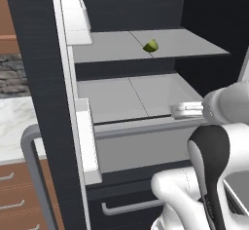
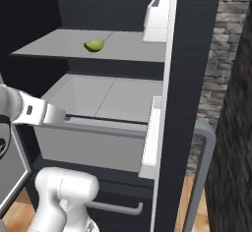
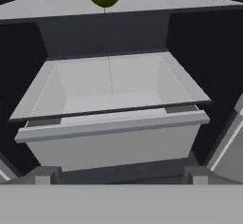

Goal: There is a bowl on the dining counter. Grab a lemon wedge from the fridge and place it in the bowl. Then get the liquor bottle and glass cup from the cabinet and place them next to the bowl.

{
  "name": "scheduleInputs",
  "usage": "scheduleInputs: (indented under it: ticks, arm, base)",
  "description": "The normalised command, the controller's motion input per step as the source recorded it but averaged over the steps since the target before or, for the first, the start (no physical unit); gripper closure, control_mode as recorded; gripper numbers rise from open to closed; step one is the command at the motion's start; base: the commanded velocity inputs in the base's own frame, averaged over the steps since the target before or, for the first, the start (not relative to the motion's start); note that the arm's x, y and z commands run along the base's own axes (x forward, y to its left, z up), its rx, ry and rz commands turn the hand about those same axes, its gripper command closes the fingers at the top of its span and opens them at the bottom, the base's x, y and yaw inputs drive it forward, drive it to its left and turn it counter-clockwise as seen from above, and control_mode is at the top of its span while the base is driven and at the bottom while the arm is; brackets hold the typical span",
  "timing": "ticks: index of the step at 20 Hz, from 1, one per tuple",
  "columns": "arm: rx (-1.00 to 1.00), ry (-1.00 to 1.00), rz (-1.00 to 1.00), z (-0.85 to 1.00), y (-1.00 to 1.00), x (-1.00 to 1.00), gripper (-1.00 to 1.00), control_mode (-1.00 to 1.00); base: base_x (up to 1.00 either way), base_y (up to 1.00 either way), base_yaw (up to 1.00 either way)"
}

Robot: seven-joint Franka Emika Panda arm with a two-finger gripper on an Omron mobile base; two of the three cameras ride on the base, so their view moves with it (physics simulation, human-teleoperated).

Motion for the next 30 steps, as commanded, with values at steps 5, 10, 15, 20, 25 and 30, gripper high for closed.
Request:
scheduleInputs:
  ticks: [5,10,15,20,25,30]
  arm:
    - [0.0,-0.07,-0.12,0.62,0.12,0.43,-1.0,-1.0]
    - [0.0,-0.08,-0.04,0.59,0.03,0.37,-1.0,-1.0]
    - [-0.03,-0.12,0.0,0.33,0.0,0.41,-1.0,-1.0]
    - [-0.01,-0.18,0.0,0.07,0.05,0.36,-1.0,-1.0]
    - [0.0,-0.02,0.0,0.01,0.04,0.27,-1.0,-1.0]
    - [0.0,-0.03,0.0,0.01,0.0,0.24,-1.0,-1.0]
  base:
    - [0.0,0.0,0.0]
    - [0.0,0.0,0.0]
    - [0.0,0.0,0.0]
    - [0.0,0.0,0.0]
    - [0.0,0.0,0.0]
    - [0.0,0.0,0.0]
